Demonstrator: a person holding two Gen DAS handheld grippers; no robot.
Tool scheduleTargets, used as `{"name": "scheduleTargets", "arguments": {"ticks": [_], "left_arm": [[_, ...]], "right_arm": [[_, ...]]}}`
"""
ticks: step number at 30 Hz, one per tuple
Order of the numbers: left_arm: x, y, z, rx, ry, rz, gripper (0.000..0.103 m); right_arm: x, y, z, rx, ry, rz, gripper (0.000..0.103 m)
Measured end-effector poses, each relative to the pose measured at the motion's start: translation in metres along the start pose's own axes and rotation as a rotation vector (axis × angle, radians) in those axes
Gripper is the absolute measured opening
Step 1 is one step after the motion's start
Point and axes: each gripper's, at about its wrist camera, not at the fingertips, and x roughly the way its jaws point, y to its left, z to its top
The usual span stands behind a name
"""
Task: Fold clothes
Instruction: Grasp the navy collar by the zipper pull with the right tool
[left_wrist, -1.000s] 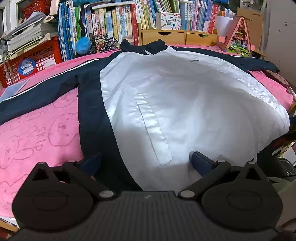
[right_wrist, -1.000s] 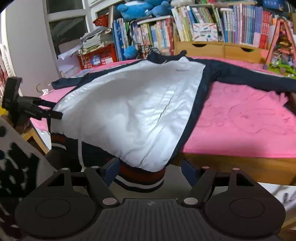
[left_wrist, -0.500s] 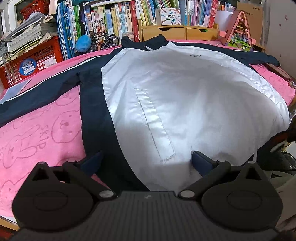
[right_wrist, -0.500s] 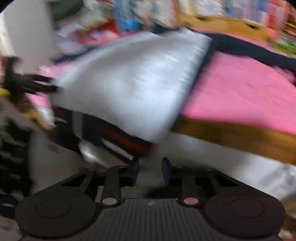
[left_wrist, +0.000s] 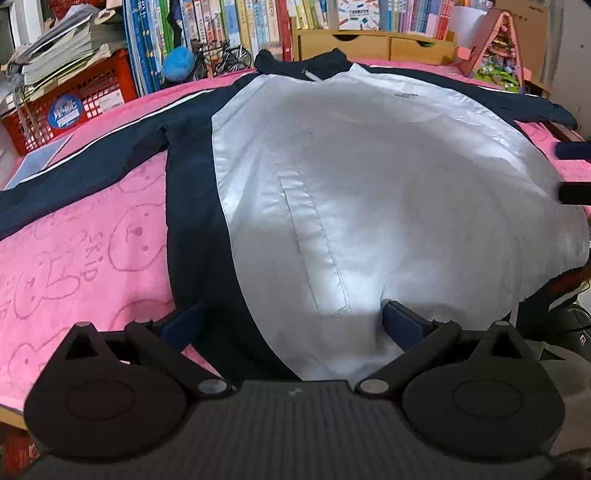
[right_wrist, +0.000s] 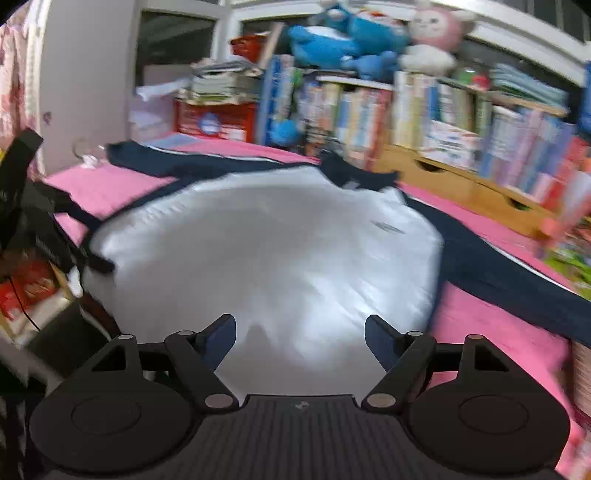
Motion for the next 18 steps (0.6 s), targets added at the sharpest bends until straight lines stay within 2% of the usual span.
{"name": "scheduleTargets", "arguments": {"ticks": [3, 9, 14, 18], "left_arm": [[0.0, -0.001, 0.001, -0.007, 0.012, 0.004, 0.103], [-0.001, -0.002, 0.0, -0.004, 0.007, 0.005, 0.103], [-0.001, -0.002, 0.0, 0.006, 0.001, 0.002, 0.103], [-0.001, -0.005, -0.004, 0.038, -0.012, 0.008, 0.103]], "right_arm": [[0.039, 0.014, 0.017, 0.001, 0.034, 0.041, 0.077], [0.089, 0.026, 0.035, 0.048, 0.08, 0.051, 0.079], [0.124, 0.028, 0.045, 0.043, 0.112, 0.033, 0.082], [0.157, 0.017, 0.069, 0.1, 0.142, 0.022, 0.082]]}}
